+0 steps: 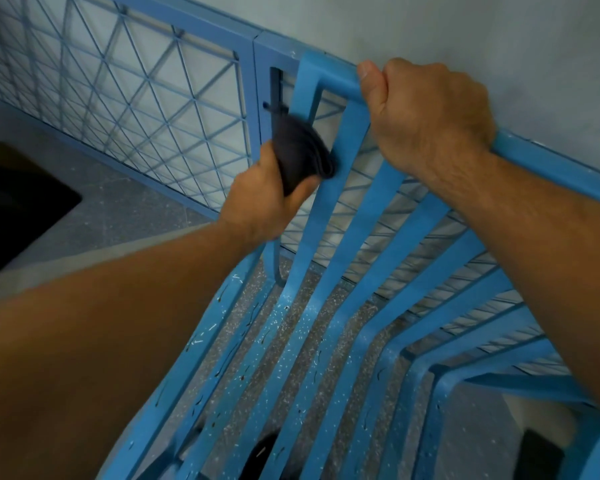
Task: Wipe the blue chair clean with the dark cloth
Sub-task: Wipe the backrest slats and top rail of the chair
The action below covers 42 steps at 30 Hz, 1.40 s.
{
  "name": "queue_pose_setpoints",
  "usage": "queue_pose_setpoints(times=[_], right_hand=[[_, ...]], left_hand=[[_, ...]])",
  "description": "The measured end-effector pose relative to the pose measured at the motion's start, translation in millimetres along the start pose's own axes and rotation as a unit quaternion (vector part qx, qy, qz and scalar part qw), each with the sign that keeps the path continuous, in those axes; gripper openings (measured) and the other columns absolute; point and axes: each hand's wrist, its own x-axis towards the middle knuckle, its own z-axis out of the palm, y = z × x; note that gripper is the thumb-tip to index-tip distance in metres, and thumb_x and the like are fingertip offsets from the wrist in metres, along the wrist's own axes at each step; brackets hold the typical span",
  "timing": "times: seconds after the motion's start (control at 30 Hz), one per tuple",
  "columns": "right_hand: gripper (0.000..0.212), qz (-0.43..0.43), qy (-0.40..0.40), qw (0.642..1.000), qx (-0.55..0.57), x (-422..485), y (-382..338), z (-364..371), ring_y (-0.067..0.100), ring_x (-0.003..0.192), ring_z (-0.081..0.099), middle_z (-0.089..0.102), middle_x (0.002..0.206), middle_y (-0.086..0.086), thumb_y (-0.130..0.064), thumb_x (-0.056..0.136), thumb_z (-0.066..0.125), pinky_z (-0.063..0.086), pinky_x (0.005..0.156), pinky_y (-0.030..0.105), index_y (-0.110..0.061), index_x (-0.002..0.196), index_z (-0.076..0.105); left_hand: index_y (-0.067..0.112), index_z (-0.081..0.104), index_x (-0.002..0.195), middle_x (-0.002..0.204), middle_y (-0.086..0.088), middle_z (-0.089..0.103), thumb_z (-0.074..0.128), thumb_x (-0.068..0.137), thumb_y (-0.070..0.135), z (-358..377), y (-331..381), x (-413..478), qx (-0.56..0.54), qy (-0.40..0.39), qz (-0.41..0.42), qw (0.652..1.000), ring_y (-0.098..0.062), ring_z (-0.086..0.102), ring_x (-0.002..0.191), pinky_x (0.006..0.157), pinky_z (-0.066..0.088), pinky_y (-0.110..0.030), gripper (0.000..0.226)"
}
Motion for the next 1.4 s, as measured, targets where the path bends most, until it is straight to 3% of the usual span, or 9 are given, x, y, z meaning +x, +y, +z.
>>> queue_pose_setpoints(times=[0.23,0.43,0.6,0.7,0.77,0.83,0.97,1.17,1.4], right_hand=[[0.061,-0.001,0.003,1.000,0.000,0.2,0.4,2.2,0.018,0.050,0.032,0.039,0.062,0.000,-0.055,0.102,0.013,0.029,0.059,0.036,-0.012,0.097,0.057],[0.052,-0.011,0.001,1.000,-0.003,-0.9,-0.1,0.3,0.019,0.051,0.031,0.036,0.062,0.001,-0.057,0.101,0.012,0.027,0.060,0.037,-0.018,0.088,0.045],[0.057,-0.032,0.028,0.999,-0.013,-1.7,1.4,5.1,0.024,0.057,0.041,0.045,0.070,0.003,-0.064,0.097,0.019,0.030,0.060,0.038,-0.014,0.092,0.047],[0.041,-0.086,0.129,0.984,0.086,-8.6,2.1,6.8,0.030,0.092,0.053,0.058,0.104,0.010,-0.046,0.098,0.041,0.037,0.075,0.040,-0.010,0.109,0.057],[0.027,-0.170,0.207,0.951,0.155,-26.1,-9.0,13.2,0.029,0.092,0.055,0.061,0.100,0.014,-0.029,0.095,0.052,0.038,0.080,0.033,-0.005,0.102,0.062],[0.022,-0.191,0.127,0.948,0.219,-48.4,-28.9,35.5,0.024,0.079,0.056,0.061,0.087,0.010,-0.024,0.095,0.054,0.040,0.072,0.030,-0.005,0.090,0.064],[0.041,0.030,-0.085,0.941,0.327,-60.8,-60.5,74.6,0.020,0.088,0.063,0.068,0.095,0.003,-0.045,0.097,0.048,0.050,0.077,0.033,-0.010,0.109,0.065],[0.037,0.134,-0.107,0.849,0.500,-23.3,-85.2,87.8,0.012,0.080,0.063,0.066,0.092,-0.001,-0.042,0.094,0.058,0.047,0.061,0.015,-0.007,0.107,0.059],[0.029,0.117,-0.119,0.845,0.508,-19.1,-77.6,96.1,0.003,0.077,0.061,0.065,0.089,-0.006,-0.038,0.095,0.058,0.046,0.057,0.008,-0.011,0.106,0.061]], left_hand=[[0.011,0.040,0.129,0.107,-0.012,0.066,0.055,0.091,0.051,4.9,13.0,10.5,-0.098,0.026,-0.023,0.995,-0.033,0.061,0.094,0.066,0.038,-0.028,0.057],[0.014,0.042,0.116,0.091,-0.010,0.063,0.046,0.091,0.060,9.3,-21.2,-45.0,-0.026,-0.069,-0.107,0.992,-0.031,0.061,0.082,0.067,0.052,-0.039,0.052],[0.014,0.047,0.108,0.083,-0.003,0.059,0.042,0.091,0.062,7.5,-37.7,-69.3,0.044,-0.115,-0.138,0.983,-0.021,0.057,0.071,0.061,0.050,-0.035,0.051],[0.014,0.048,0.104,0.082,-0.004,0.059,0.044,0.091,0.061,6.6,-36.2,-60.6,0.045,-0.133,-0.152,0.978,-0.022,0.058,0.072,0.062,0.050,-0.036,0.049],[0.013,0.047,0.105,0.083,-0.003,0.058,0.049,0.093,0.053,10.0,-33.6,-60.8,0.019,-0.121,-0.160,0.980,-0.020,0.055,0.071,0.057,0.043,-0.032,0.042],[0.011,0.045,0.111,0.087,0.000,0.053,0.054,0.094,0.042,13.8,-31.5,-65.1,-0.012,-0.085,-0.148,0.985,-0.017,0.051,0.073,0.057,0.036,-0.027,0.036],[0.010,0.042,0.113,0.084,0.000,0.050,0.055,0.094,0.035,18.5,-36.9,-69.0,-0.018,-0.072,-0.117,0.990,-0.020,0.049,0.071,0.061,0.036,-0.030,0.034],[0.013,0.046,0.095,0.070,-0.001,0.054,0.051,0.090,0.056,16.6,-48.8,-63.3,0.008,-0.119,-0.163,0.979,-0.017,0.053,0.061,0.048,0.035,-0.030,0.043],[0.009,0.047,0.108,0.082,-0.002,0.055,0.058,0.091,0.044,13.0,-43.5,-51.5,0.000,-0.129,-0.134,0.983,-0.022,0.054,0.071,0.058,0.037,-0.029,0.040]])
